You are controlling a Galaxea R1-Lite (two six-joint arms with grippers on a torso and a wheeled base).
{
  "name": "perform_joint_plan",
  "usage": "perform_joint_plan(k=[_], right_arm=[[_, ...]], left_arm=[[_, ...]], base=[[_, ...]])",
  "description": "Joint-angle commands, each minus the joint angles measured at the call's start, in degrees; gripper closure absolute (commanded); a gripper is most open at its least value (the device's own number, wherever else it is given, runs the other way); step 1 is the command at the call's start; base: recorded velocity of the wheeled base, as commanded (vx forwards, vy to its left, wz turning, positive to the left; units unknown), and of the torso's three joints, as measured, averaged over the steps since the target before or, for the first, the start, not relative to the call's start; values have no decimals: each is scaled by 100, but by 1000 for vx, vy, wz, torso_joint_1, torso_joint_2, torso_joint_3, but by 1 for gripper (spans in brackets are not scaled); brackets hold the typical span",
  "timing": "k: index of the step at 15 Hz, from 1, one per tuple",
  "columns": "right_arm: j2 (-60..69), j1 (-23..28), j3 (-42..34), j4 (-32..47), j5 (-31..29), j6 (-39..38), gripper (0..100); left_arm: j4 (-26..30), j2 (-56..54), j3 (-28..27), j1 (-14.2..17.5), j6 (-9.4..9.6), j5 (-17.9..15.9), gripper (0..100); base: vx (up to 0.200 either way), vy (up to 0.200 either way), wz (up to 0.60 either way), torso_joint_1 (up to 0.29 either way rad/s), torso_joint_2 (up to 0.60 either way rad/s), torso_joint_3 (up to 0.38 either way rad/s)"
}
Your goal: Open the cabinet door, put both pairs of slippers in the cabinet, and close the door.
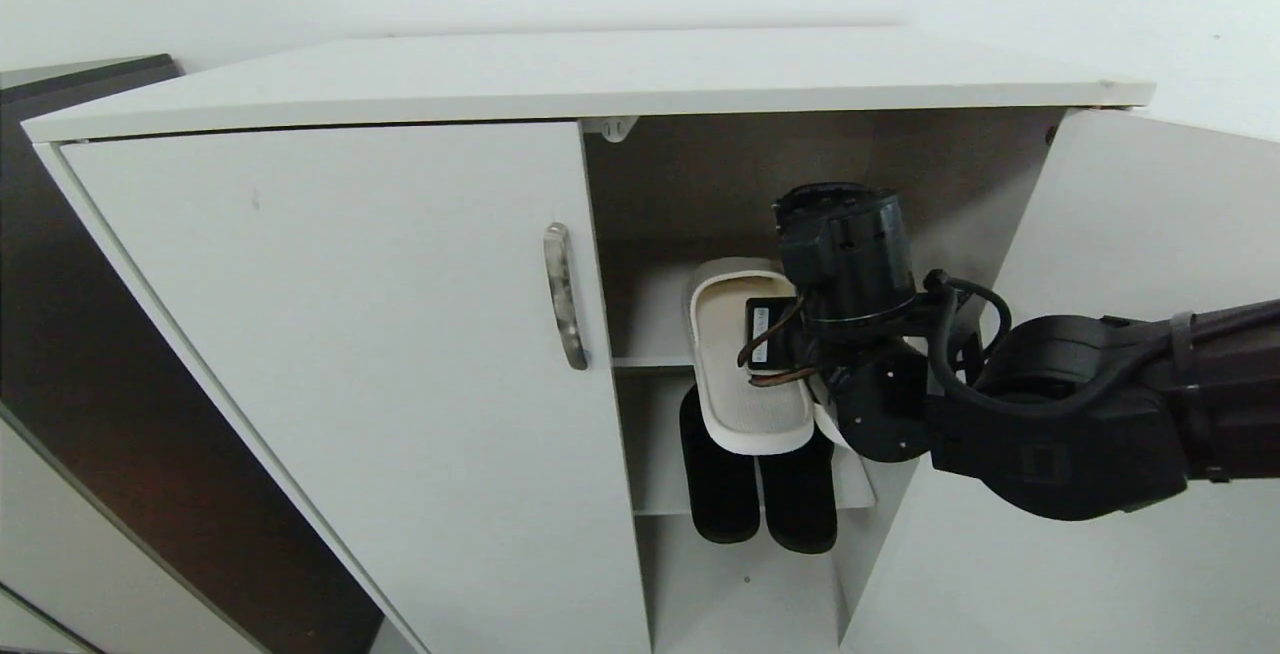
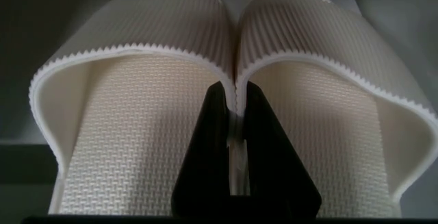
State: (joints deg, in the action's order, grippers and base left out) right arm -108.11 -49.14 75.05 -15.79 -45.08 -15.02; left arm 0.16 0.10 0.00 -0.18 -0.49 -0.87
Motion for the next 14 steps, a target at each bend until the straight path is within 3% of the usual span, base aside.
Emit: perform_joint_plan(k=[1,7,14], right_arm=[[-105,-8,19,-65,-1,8,100],[-378,150,335,-126,52,60,100],[-1002,563,1390,-65,184,403,100]], left_arm=[[2,-1,0,1,-4,-1,100],[2,-1,0,1,-13,-1,100],[2,-1,0,1,-13,7,100]], base=[[0,0,0,0,0,0],[0,0,0,0,0,0],[0,0,0,0,0,0]])
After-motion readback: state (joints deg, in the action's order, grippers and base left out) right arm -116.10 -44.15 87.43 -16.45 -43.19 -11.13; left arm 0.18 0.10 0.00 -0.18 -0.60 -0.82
